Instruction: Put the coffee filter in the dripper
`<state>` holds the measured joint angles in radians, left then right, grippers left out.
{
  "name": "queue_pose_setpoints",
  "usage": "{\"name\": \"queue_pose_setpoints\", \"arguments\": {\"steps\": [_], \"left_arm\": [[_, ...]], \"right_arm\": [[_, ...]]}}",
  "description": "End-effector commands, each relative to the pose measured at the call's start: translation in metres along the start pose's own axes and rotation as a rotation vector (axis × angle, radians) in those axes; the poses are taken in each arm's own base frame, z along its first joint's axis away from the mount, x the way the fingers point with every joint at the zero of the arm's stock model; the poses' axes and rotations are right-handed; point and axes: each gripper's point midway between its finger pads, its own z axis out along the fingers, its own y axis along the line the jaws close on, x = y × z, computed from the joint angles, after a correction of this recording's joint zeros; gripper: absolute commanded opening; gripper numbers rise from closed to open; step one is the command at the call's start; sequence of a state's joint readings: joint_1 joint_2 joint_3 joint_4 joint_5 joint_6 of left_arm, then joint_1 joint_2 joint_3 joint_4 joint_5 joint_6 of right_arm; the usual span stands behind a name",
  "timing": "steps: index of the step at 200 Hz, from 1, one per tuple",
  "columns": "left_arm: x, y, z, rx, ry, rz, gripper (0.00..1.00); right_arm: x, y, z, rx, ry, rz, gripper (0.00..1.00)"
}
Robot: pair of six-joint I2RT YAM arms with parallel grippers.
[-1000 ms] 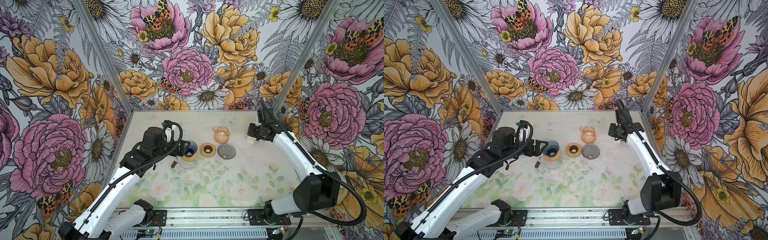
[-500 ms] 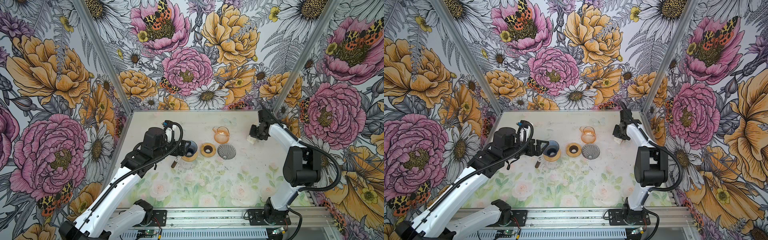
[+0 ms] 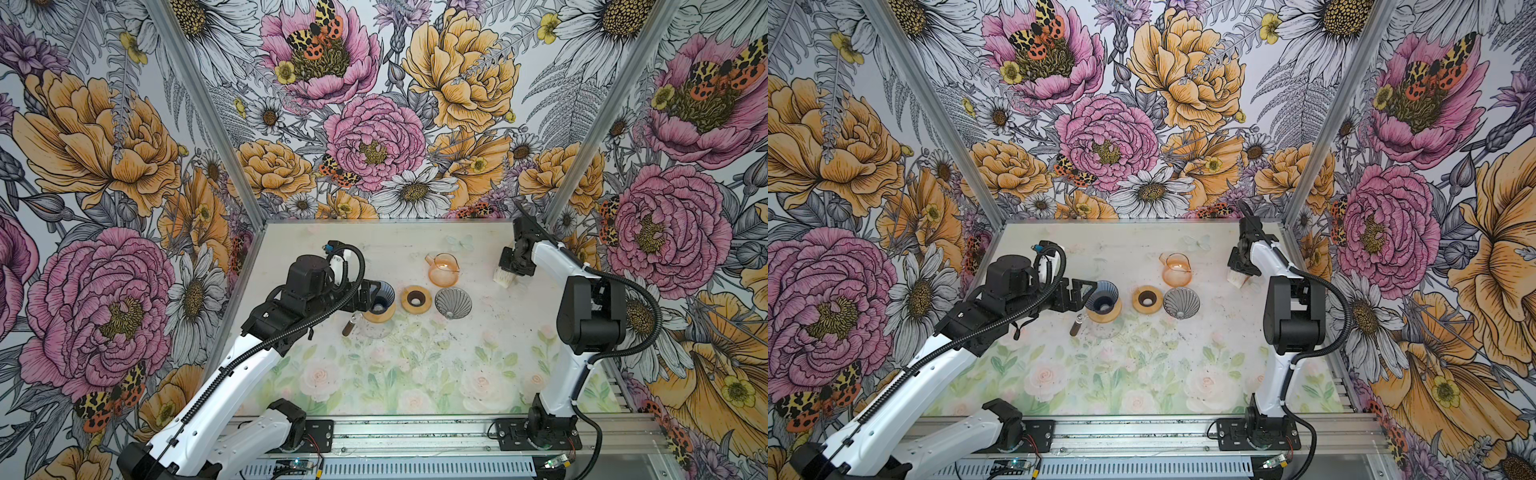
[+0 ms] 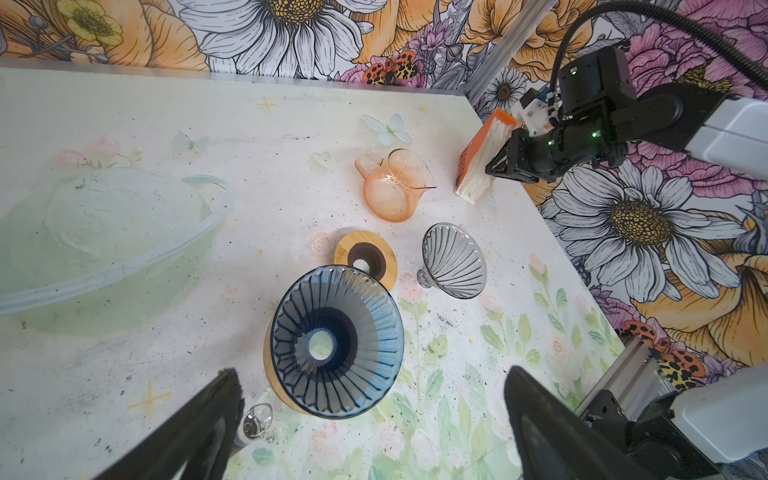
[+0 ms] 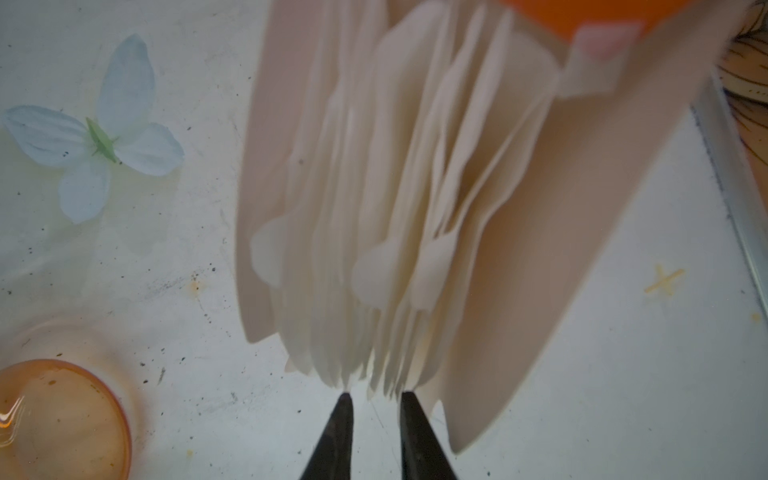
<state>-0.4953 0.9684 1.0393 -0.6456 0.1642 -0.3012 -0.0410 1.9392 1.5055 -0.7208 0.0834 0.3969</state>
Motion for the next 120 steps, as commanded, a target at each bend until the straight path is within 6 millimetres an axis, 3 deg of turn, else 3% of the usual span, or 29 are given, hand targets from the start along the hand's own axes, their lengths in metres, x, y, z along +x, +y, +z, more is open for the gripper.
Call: {"name": "queue_pose_setpoints", "arguments": {"steps": [1,59,97,120], "left_arm": [[-0.003,0.0,-0.004,-0.005,-0.033,-0.007,0.99],[-0.003,0.0,-0.004,-0.008,-0.033,-0.004,0.99],[-0.003,0.002,-0.003,-0.014,-0.034,-0.008,0.99],[-0.002,0.002,-0.001,-0.013,-0.027,-0.012,0.99]], "right_arm": [[-0.018,-0.004,-0.001,0.028,-0.043,-0.026,0.21],[-0.018,-0.011,0.007,0.057,-0.031,-0.062,0.11],[-0.016,-0.013,-0.001,0.061,-0.033,-0.097,0.0],[-0.011,-0.014,-0.005,0.061,-0.022,-0.129,0.0]]}}
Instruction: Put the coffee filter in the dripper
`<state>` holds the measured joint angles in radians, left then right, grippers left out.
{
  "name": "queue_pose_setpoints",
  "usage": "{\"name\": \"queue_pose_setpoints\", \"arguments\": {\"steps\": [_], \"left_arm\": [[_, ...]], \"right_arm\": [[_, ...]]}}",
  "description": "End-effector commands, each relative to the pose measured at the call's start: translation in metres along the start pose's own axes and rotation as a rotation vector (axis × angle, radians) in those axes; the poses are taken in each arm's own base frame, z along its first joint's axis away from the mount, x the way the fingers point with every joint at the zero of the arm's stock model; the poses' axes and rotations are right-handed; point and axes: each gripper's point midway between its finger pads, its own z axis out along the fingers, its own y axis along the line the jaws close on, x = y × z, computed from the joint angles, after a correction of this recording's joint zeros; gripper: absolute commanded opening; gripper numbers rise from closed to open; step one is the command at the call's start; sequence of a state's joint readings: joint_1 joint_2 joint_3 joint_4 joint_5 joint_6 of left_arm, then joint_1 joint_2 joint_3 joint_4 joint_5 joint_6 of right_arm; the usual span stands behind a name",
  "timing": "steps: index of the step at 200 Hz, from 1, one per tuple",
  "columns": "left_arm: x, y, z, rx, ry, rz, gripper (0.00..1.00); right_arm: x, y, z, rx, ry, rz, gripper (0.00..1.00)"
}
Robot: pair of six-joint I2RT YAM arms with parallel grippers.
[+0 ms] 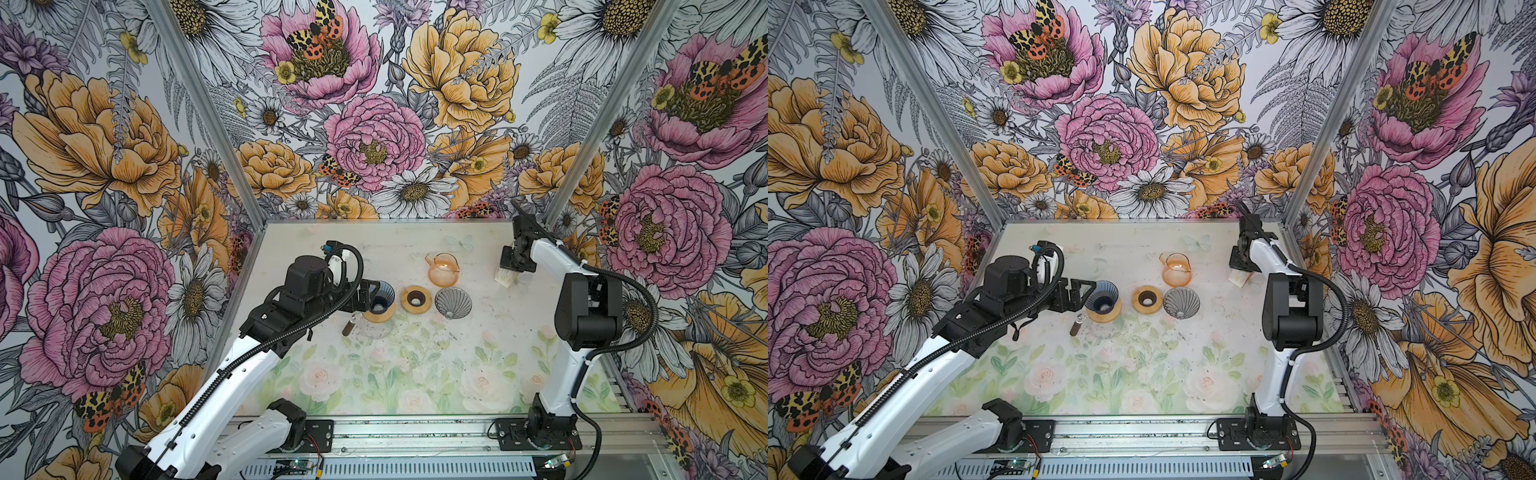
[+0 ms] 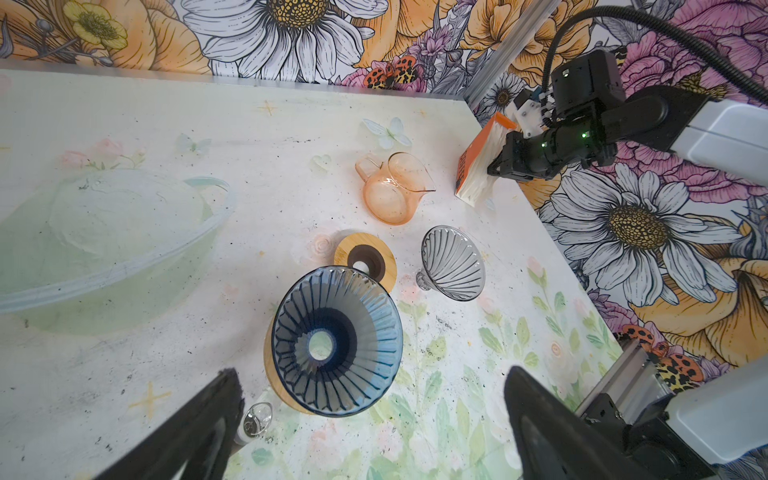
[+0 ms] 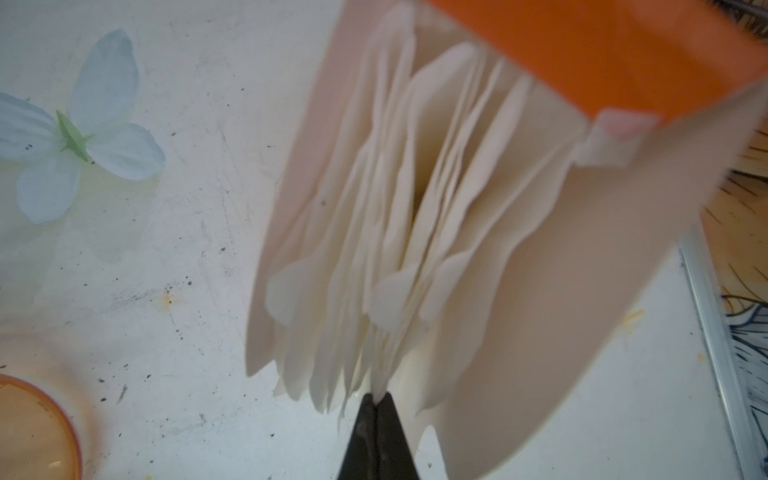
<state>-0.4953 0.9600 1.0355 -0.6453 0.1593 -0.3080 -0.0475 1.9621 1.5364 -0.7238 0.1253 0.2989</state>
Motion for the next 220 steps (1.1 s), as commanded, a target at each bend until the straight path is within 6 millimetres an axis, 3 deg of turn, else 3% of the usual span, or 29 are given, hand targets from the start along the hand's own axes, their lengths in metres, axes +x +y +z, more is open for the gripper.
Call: {"name": "queue_pose_setpoints", "arguments": {"steps": [1,29,81,152,195,220], "left_arm": [[-0.002,0.001,0.001,-0.01,-0.021,-0.006,0.99],[-0.004,0.001,0.002,-0.011,-0.018,-0.007,0.99],[-0.003,0.001,0.004,-0.013,-0.013,-0.003,0.99],[-0.004,0.001,0.006,-0.012,-0.01,-0.004,0.99],[-0.003,0.002,0.003,-0.015,-0.017,-0.006,0.99],[0.0,0.002,0.006,-0.014,-0.005,-0.005,0.99]], "right_arm": [[-0.002,-0.007,-0.008,0.019,-0.005,-0.038,0.0],[0.004,-0.007,-0.016,0.019,0.013,-0.097,0.0],[0.016,-0.026,-0.029,0.097,0.046,-0.182,0.0],[0.014,0.004,-0.037,-0.077,0.045,-0.117,0.0],[0.027,0.002,-0.035,-0.076,0.074,-0.052,0.0],[0.027,0.002,-0.035,-0.072,0.074,-0.052,0.08]]}}
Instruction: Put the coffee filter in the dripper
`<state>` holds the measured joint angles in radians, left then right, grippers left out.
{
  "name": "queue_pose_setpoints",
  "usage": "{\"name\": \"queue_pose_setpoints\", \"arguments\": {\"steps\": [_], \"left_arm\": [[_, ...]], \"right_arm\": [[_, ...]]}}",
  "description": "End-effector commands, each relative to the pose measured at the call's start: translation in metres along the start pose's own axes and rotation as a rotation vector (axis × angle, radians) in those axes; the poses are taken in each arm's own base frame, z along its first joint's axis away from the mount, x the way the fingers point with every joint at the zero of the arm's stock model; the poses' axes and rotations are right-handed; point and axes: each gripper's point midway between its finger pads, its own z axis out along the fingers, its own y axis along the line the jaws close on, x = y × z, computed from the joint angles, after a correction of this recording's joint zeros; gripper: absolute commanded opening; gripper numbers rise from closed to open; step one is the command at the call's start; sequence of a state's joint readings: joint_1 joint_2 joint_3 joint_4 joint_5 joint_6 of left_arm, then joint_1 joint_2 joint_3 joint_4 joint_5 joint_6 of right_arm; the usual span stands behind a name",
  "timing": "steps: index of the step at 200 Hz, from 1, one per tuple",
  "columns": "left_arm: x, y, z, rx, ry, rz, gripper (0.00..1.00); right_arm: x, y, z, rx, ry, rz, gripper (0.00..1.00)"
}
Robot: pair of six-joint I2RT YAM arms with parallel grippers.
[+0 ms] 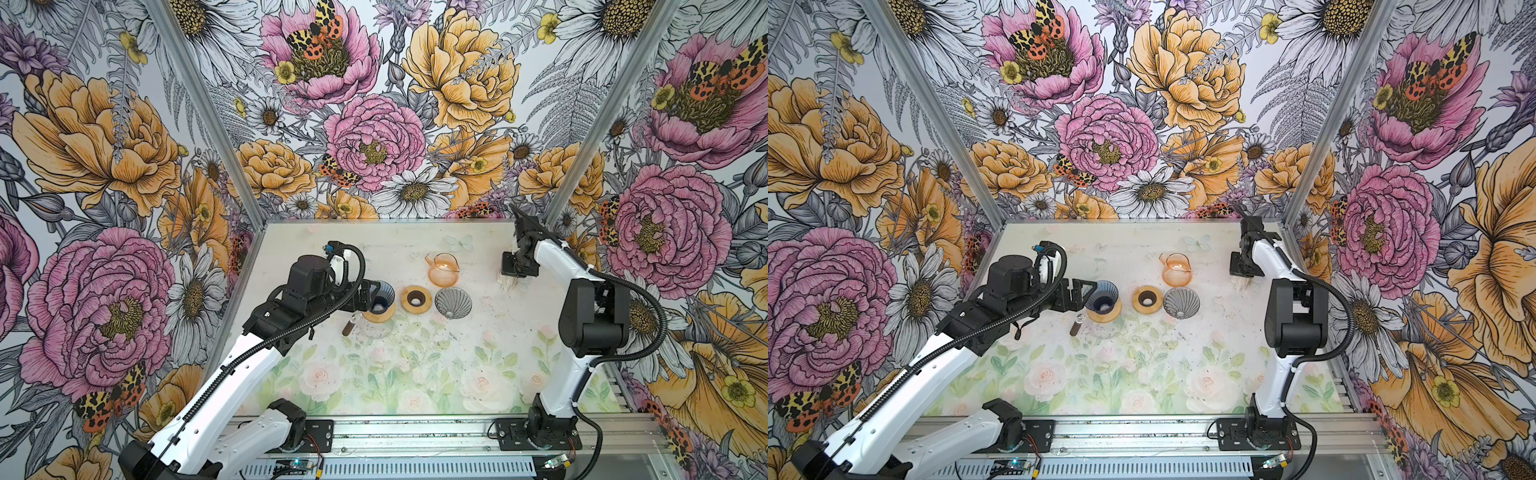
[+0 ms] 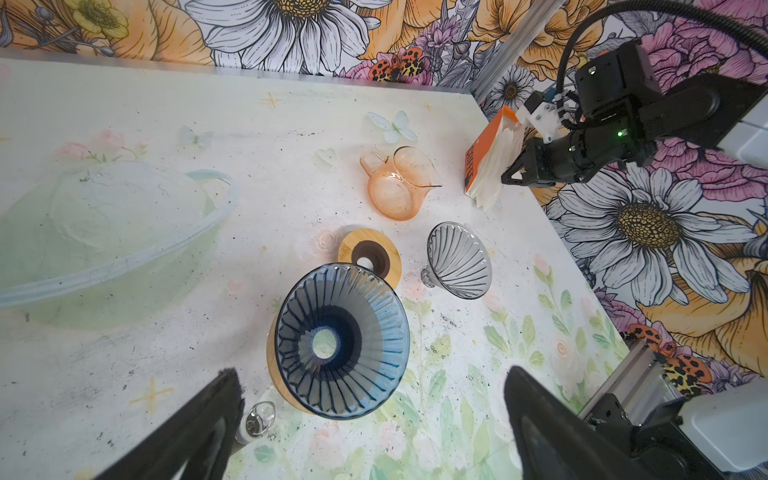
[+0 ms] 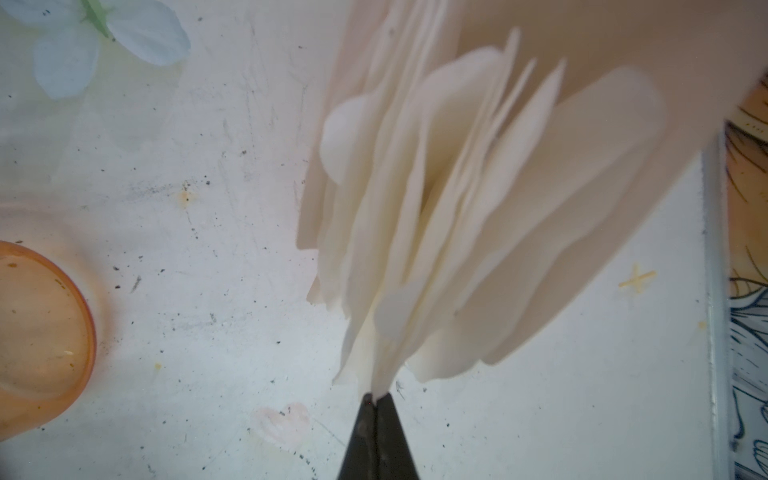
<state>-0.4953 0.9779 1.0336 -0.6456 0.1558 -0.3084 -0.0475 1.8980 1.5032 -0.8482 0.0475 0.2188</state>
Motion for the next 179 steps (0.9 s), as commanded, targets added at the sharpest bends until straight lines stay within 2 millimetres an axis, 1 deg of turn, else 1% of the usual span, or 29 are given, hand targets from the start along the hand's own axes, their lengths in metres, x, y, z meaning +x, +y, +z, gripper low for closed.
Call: {"name": "queue_pose_setpoints", "arguments": {"steps": [1,16,48,67,92,104,118,153,179], "left_arm": [[-0.003,0.0,0.0,-0.004,-0.021,-0.002,0.99],[-0.003,0.0,0.002,-0.003,-0.018,0.001,0.99],[-0.003,0.0,0.002,-0.003,-0.014,0.001,0.99],[-0.003,-0.001,0.003,0.0,-0.014,0.004,0.99],[-0.005,-0.002,0.004,0.003,-0.013,0.004,0.99],[-0.004,-0.003,0.004,0.006,-0.011,0.005,0.99],[-0.005,-0.003,0.003,0.007,-0.014,0.006,0.99],[-0.004,-0.005,0.002,0.013,-0.015,0.01,0.99],[-0.003,-0.006,0.001,0.016,-0.014,0.011,0.99]], "right_arm": [[-0.003,-0.002,-0.016,-0.013,-0.033,0.036,0.09],[-0.004,-0.001,-0.023,-0.023,-0.049,0.043,0.13],[-0.004,0.005,-0.042,-0.064,-0.087,0.036,0.25],[-0.001,0.004,-0.051,-0.063,-0.109,0.038,0.27],[0.001,-0.001,-0.059,-0.049,-0.141,0.056,0.28],[0.002,-0.005,-0.058,-0.037,-0.15,0.071,0.27],[0.004,-0.007,-0.052,-0.035,-0.146,0.083,0.25],[0.001,-0.005,-0.033,-0.053,-0.126,0.095,0.23],[-0.002,-0.013,-0.019,-0.029,-0.109,0.129,0.22]]}}
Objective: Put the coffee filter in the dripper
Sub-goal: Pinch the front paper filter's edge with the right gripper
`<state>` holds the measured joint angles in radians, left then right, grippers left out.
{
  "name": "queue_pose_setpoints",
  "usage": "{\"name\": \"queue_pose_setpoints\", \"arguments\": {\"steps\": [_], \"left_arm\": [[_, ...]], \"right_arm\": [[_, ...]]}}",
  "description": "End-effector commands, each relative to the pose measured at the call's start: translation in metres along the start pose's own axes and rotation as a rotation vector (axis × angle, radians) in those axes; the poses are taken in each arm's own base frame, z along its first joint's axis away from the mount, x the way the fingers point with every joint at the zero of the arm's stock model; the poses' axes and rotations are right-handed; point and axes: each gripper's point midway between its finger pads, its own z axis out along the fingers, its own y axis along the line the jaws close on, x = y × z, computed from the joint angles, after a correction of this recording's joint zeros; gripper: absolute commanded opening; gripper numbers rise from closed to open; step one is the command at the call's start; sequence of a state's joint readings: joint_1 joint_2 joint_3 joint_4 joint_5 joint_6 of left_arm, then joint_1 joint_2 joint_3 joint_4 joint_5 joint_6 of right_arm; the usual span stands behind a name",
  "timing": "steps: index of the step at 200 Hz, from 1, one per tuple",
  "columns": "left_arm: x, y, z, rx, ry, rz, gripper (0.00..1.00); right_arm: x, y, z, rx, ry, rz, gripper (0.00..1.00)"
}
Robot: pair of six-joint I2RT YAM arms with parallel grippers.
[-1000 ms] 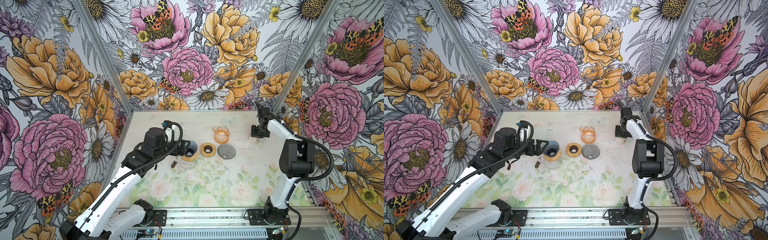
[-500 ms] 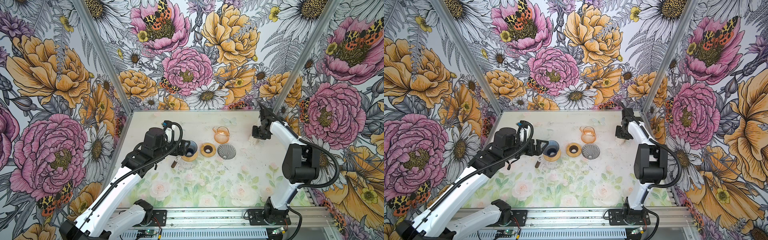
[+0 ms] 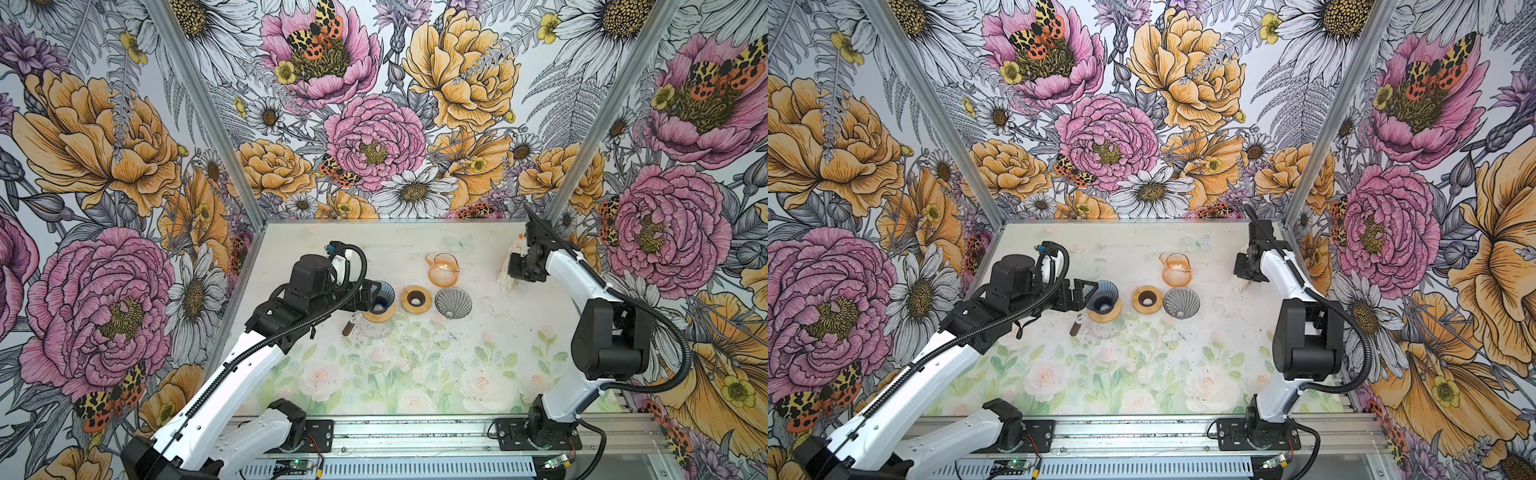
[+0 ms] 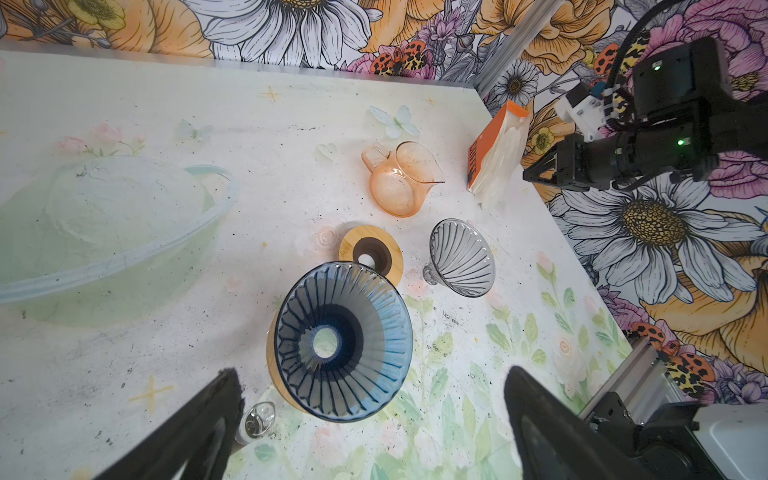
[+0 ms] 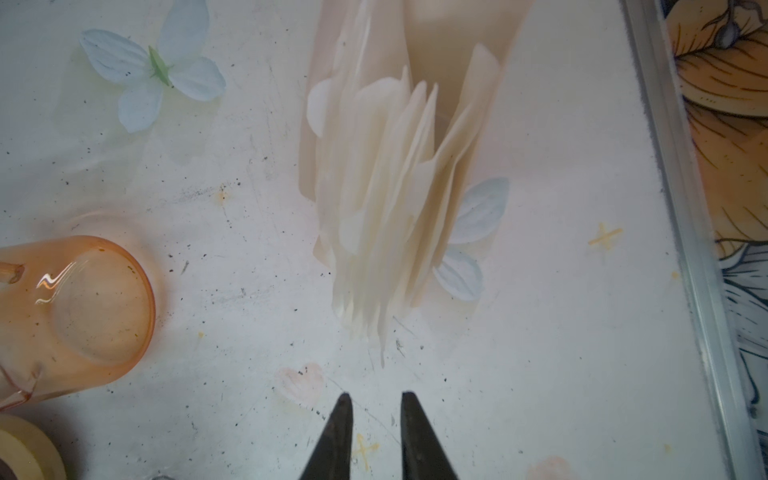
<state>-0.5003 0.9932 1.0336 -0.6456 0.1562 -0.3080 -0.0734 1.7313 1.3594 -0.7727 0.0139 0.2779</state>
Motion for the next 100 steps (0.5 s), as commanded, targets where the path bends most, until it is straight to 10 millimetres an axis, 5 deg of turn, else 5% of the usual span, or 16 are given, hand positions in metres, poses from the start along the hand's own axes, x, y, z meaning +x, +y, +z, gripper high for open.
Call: {"name": "queue_pose_setpoints", "arguments": {"steps": [1,57,100], "left_arm": [[-0.006,-0.006,-0.004,0.017,-0.03,0.01,0.99],[-0.009,-0.007,-0.002,0.015,-0.03,0.008,0.99],[-0.009,-0.008,0.001,0.015,-0.023,0.007,0.99]], "right_arm": [[-0.011,-0.005,0.012,0.012,-0.017,0.044,0.22],[-0.019,-0.003,0.032,-0.021,-0.009,0.034,0.13],[-0.026,-0.004,0.026,-0.011,-0.035,0.036,0.0]]}}
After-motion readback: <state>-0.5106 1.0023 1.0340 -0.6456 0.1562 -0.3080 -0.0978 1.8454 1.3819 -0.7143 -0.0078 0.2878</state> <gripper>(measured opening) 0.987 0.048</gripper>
